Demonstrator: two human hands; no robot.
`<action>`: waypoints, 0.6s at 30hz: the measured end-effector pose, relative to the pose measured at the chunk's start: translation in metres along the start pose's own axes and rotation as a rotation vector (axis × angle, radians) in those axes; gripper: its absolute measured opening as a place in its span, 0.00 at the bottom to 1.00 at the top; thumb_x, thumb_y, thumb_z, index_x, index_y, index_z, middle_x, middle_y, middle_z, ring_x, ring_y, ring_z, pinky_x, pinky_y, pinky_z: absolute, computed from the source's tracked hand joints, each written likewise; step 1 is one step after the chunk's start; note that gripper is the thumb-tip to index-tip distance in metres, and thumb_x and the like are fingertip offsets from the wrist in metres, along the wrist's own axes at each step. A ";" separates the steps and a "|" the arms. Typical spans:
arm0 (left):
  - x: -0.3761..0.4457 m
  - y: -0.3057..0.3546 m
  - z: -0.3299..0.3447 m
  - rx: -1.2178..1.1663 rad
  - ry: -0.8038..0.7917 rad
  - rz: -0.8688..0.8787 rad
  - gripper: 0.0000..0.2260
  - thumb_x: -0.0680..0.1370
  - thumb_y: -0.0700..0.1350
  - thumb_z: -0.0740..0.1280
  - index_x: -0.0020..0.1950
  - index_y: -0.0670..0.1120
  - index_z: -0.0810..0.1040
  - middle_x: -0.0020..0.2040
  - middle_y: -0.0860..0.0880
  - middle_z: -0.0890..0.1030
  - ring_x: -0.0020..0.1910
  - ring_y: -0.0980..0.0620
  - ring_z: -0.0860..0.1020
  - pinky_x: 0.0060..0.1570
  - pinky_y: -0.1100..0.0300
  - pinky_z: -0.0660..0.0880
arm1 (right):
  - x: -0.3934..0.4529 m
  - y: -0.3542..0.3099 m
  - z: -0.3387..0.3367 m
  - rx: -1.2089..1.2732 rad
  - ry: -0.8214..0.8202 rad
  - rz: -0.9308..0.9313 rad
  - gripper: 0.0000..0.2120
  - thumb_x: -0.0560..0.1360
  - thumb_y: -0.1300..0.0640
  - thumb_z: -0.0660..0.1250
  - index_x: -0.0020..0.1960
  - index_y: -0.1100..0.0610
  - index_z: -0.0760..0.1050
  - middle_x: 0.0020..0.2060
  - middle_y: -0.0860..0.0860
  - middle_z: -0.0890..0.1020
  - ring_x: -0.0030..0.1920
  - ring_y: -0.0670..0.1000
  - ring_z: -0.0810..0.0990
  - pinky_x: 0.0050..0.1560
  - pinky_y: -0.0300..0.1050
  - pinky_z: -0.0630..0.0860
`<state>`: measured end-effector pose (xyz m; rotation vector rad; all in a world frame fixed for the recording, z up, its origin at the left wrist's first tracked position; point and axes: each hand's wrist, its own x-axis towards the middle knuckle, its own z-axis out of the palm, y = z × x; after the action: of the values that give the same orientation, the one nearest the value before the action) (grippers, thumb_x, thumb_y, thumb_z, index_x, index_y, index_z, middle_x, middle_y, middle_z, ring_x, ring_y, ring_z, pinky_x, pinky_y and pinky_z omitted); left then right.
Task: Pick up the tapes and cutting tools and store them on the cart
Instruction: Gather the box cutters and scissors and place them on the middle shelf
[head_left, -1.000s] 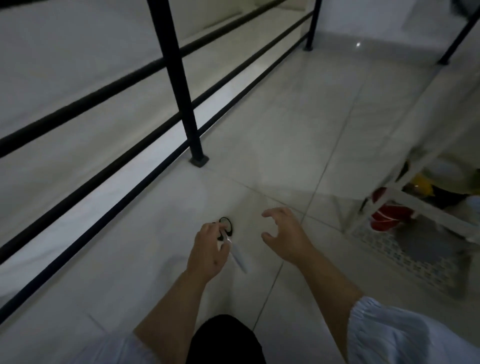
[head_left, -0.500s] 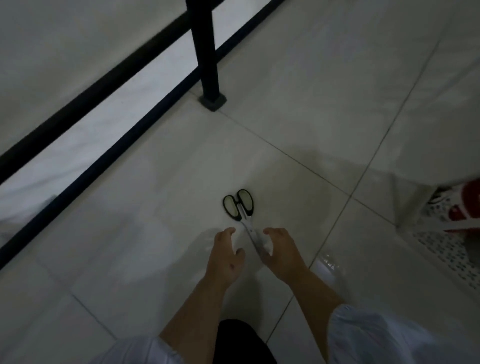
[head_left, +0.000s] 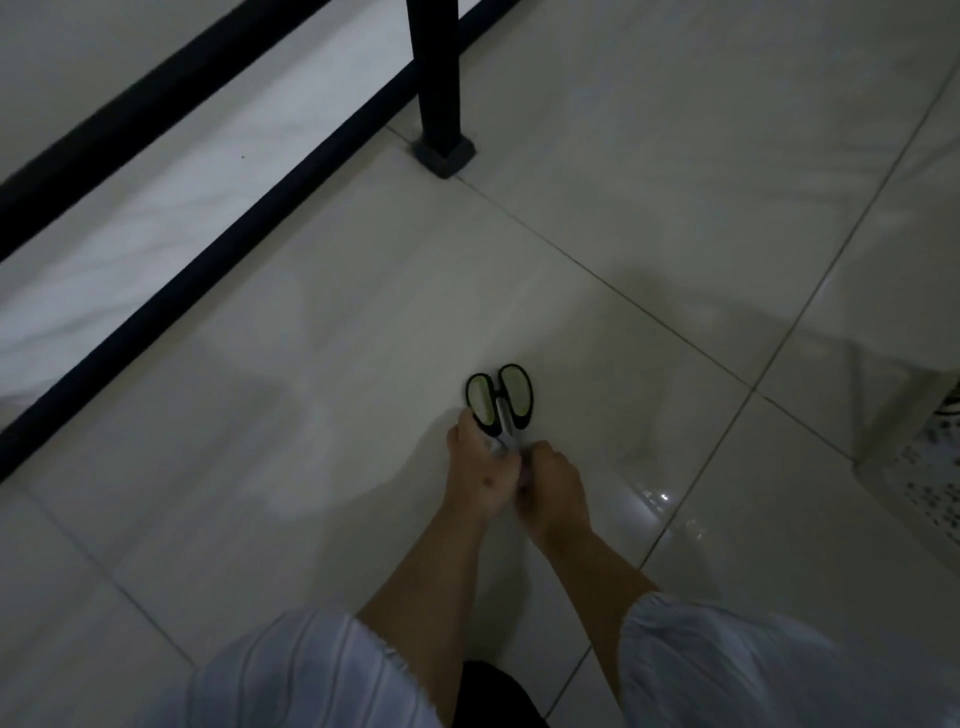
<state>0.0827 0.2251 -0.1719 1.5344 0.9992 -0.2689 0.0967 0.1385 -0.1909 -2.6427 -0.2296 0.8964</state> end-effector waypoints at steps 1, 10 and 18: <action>-0.002 0.002 0.000 -0.020 -0.003 -0.025 0.16 0.73 0.36 0.66 0.59 0.43 0.67 0.51 0.44 0.74 0.41 0.50 0.77 0.35 0.65 0.76 | 0.000 -0.001 -0.002 0.012 -0.021 -0.002 0.08 0.75 0.65 0.57 0.52 0.64 0.72 0.52 0.61 0.78 0.54 0.60 0.76 0.51 0.48 0.70; -0.036 0.030 0.009 -0.012 -0.045 0.051 0.26 0.77 0.36 0.60 0.74 0.48 0.58 0.70 0.45 0.61 0.50 0.55 0.70 0.55 0.63 0.67 | -0.026 0.000 -0.051 0.271 -0.015 -0.236 0.10 0.71 0.66 0.64 0.49 0.60 0.81 0.38 0.55 0.83 0.37 0.50 0.78 0.37 0.34 0.71; -0.089 0.105 0.041 -0.037 -0.161 0.361 0.23 0.75 0.33 0.62 0.68 0.49 0.67 0.48 0.47 0.77 0.52 0.48 0.78 0.55 0.52 0.77 | -0.066 0.038 -0.149 0.317 0.107 -0.341 0.14 0.69 0.58 0.72 0.54 0.57 0.78 0.38 0.49 0.74 0.39 0.51 0.76 0.43 0.42 0.73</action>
<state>0.1185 0.1595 -0.0492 1.6003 0.5848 -0.1155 0.1375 0.0465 -0.0576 -2.2597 -0.4540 0.6190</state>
